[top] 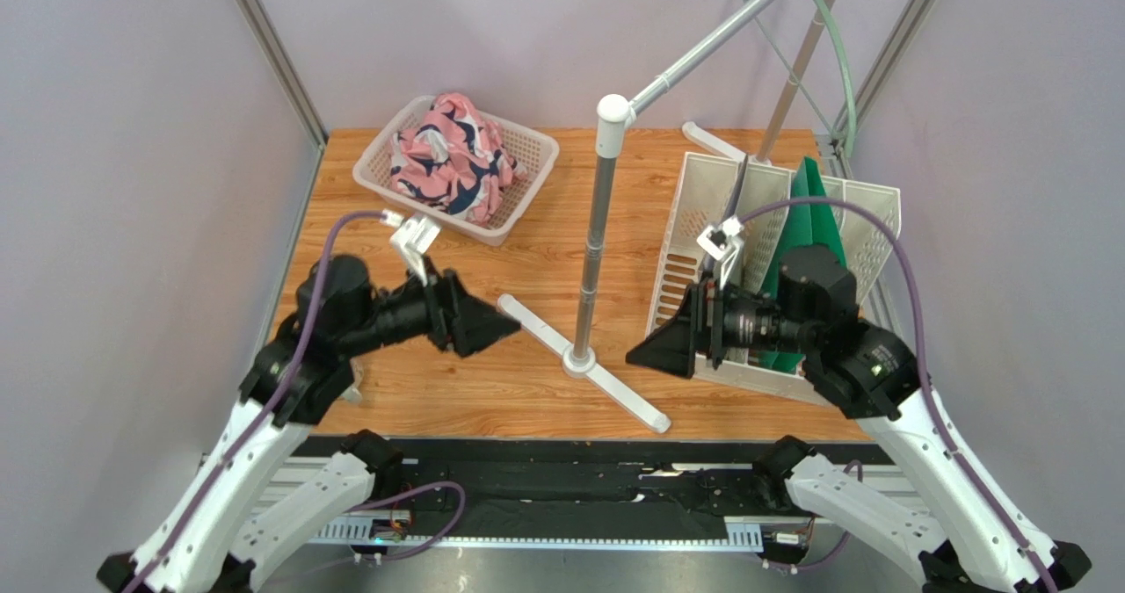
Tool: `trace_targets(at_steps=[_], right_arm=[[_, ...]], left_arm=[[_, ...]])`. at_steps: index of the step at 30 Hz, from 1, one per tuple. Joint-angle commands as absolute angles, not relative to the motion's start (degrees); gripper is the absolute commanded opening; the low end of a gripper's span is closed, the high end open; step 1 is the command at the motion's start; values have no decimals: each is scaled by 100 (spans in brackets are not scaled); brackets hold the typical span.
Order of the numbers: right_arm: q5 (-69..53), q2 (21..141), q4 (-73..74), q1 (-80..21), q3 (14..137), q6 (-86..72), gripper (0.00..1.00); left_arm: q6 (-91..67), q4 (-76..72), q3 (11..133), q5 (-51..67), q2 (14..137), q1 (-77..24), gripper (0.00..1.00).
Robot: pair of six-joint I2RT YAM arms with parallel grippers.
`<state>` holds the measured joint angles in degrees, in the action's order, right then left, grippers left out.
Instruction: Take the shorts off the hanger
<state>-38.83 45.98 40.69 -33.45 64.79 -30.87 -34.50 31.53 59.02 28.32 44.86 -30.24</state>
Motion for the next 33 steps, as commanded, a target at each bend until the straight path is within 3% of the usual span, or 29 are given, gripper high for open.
trace_targets(at_steps=[1,6,13,20,33], right_arm=[[-3877,3809,3201,-3909,5417,-4356,88],[-2462,2270,2261,-4245,3404,-5245,90],[-924,-401,3101,-4254,1276,-6476,92],[-836,18,2980,-4263,502,-6398,96],[-931,-343,2621,-4263,-261,-6873,100]], left_arm=[[-4182,2559,4898,3671,3149,-3041,84],[-5325,1575,3035,4297,1472,-3041,88],[-6213,442,1208,4263,177,-3041,93],[-7093,-572,-174,4403,-632,-3041,93],[-6636,176,-149,4650,-730,-3041,95]])
